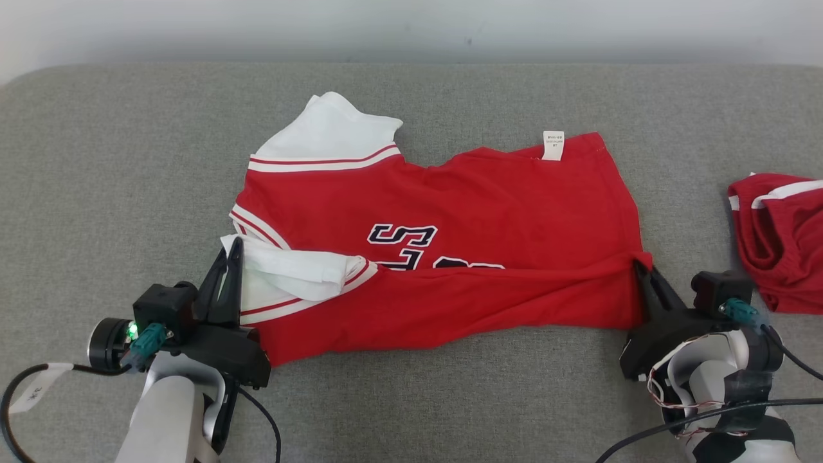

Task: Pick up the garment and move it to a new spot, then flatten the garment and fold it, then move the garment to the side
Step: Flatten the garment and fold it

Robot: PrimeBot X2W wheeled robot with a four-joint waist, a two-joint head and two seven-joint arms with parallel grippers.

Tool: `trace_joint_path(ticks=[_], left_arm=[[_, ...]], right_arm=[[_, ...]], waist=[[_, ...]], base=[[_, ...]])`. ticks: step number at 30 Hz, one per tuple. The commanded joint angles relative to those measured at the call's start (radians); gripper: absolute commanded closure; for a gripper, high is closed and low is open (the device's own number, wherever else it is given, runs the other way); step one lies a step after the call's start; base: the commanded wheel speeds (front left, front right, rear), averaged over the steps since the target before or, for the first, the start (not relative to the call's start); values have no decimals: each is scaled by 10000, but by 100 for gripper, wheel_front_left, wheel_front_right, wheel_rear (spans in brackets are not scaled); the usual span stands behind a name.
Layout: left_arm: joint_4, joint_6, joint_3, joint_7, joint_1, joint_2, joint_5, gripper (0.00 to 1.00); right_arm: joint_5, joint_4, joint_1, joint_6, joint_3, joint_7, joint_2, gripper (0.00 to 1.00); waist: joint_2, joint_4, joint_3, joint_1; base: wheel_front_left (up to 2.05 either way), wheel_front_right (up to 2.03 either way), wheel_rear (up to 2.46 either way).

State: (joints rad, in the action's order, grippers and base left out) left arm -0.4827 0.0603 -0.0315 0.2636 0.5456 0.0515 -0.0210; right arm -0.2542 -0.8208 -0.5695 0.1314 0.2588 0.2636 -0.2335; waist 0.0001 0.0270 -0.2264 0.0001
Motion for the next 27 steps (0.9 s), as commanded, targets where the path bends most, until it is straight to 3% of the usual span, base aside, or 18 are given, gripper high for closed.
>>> trace_joint_path(ticks=[1, 2, 3, 14, 27], left_arm=[[-48, 13, 46, 8, 94, 36, -54, 96], [-47, 7, 58, 8, 78, 35, -68, 44], [-20, -36, 108, 8, 55, 35, -129, 0], [630, -496, 401, 8, -905, 16, -150, 0], [1128, -849, 484, 8, -2890, -2, -892, 0]], right_arm=[[89, 163, -152, -14, -157, 6, 20, 31], [126, 230, -150, -14, -251, 6, 27, 0], [202, 333, -137, -14, -367, 6, 19, 0], [925, 1297, 690, -14, -1634, 5, 340, 0], [449, 1273, 2126, -14, -1169, 5, 628, 0]], waist=[[-1, 7, -58, -1], [-1, 12, -64, -1], [-1, 19, -63, -1], [-1, 97, 480, -1], [-1, 214, 1272, -1]], base=[[0, 0, 0], [0, 0, 0], [0, 0, 0], [0, 0, 0], [0, 0, 0]])
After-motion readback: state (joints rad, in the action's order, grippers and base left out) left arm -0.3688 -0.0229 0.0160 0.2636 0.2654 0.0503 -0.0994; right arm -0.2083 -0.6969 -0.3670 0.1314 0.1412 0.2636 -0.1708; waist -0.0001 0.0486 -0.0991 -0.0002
